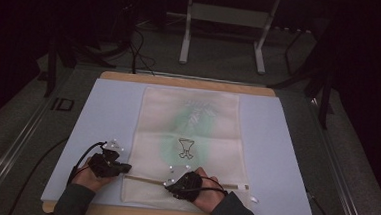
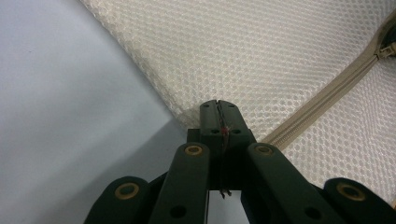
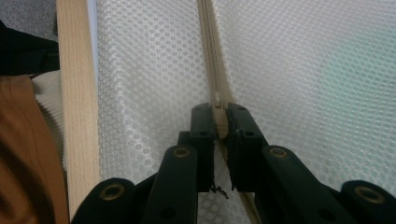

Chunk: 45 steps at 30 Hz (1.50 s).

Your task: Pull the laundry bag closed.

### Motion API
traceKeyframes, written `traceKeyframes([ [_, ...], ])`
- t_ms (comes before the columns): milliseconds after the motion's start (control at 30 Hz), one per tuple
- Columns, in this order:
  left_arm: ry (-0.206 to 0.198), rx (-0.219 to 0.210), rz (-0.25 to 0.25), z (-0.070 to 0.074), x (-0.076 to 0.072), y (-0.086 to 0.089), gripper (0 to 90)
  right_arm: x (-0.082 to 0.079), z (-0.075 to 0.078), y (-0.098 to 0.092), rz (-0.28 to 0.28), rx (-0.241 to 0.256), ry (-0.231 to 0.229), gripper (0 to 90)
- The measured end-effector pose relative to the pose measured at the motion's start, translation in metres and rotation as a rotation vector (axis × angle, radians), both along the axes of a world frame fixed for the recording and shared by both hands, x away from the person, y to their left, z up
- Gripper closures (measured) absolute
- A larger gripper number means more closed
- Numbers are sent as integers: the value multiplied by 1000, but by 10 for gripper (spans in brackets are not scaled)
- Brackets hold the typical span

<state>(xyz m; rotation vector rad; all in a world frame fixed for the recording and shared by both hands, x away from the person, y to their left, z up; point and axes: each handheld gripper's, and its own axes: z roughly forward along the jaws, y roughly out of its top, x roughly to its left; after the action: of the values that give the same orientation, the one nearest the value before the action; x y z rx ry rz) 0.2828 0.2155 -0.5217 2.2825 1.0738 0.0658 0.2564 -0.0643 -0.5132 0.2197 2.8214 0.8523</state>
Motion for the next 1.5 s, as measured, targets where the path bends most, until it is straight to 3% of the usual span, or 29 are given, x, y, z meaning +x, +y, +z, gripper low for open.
traceKeyframes([
  [1500, 1, 3, -6, 0, 0, 0, 899, -4, 0, -35, -55, -15, 4, 823],
])
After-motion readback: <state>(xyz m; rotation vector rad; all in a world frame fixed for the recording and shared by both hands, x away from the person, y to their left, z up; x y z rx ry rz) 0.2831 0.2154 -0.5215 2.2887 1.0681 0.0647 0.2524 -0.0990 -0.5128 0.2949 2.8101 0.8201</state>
